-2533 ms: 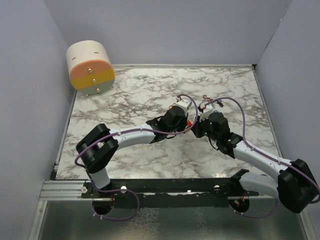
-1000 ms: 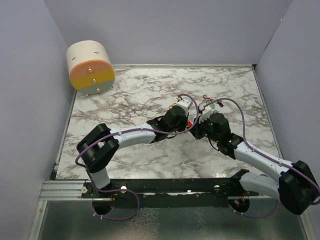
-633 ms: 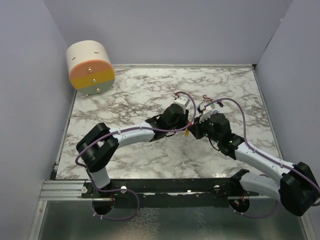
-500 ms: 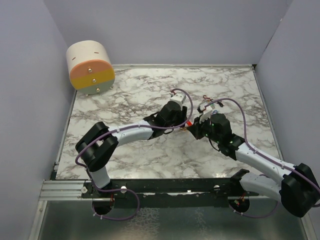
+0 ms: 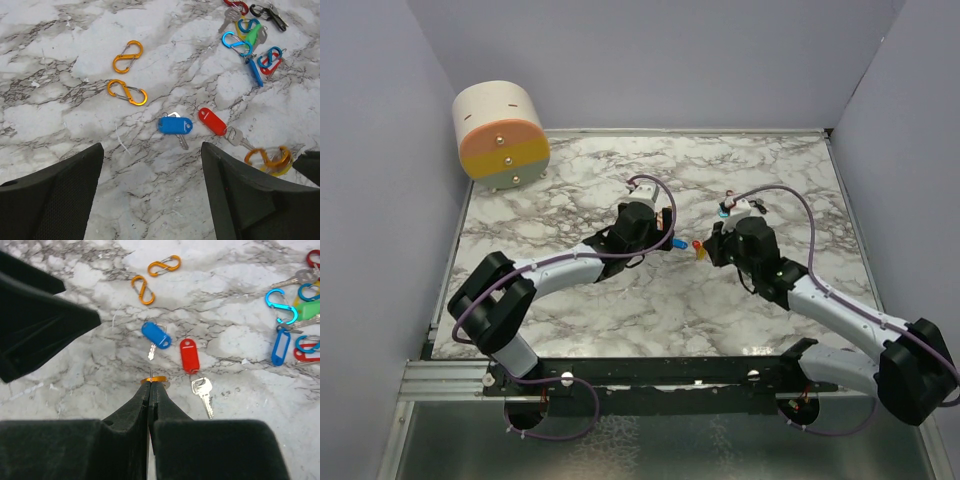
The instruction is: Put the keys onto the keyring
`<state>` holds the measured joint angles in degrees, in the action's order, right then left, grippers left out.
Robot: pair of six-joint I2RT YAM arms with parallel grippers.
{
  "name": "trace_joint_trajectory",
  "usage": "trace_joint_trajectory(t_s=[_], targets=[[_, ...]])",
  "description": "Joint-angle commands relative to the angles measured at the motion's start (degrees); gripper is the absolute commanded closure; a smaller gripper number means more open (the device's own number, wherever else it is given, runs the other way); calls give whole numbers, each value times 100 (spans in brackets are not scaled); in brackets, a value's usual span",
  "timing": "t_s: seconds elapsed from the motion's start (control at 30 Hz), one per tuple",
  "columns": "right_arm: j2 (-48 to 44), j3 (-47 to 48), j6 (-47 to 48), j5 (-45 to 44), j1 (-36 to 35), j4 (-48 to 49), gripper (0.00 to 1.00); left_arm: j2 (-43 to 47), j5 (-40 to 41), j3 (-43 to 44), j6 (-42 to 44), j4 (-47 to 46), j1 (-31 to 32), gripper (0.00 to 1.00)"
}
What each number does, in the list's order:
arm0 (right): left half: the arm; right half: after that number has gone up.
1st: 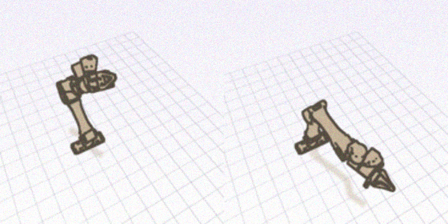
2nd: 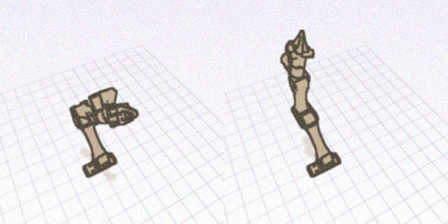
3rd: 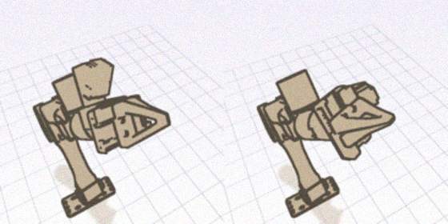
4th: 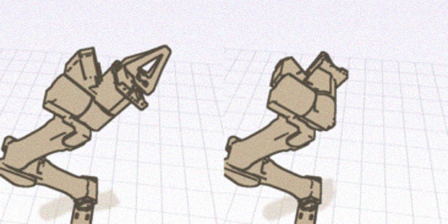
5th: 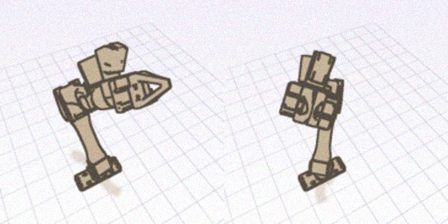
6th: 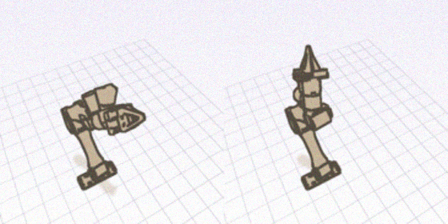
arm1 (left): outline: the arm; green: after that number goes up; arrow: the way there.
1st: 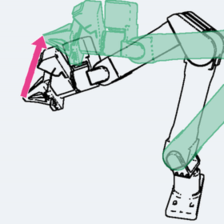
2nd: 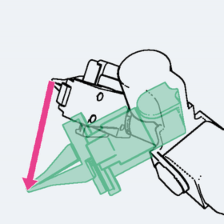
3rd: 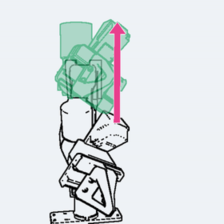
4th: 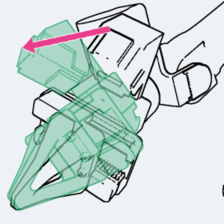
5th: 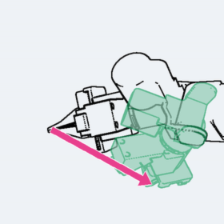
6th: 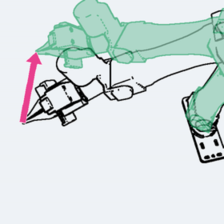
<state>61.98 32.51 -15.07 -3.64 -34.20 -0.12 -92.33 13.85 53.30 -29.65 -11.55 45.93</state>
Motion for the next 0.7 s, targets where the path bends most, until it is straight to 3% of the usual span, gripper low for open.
trace_joint_trajectory(t_s=[0.0, 0.1, 0.53, 0.67], targets=[[433, 566, -320, -1065, -43, -417, 99, 327, 267, -193, -36, -142, -41, 15], [762, 903, -478, -1588, -14, -645, 99, 319, 297, -245, -11, -69, -47, 2], [1614, 1505, -930, -1914, 1214, -1001, 97, 91, 41, -338, -77, -102, -111, 1], [1591, 1506, -894, -1821, 1278, -889, 54, 42, 4, -323, -85, -101, -111, 1]])
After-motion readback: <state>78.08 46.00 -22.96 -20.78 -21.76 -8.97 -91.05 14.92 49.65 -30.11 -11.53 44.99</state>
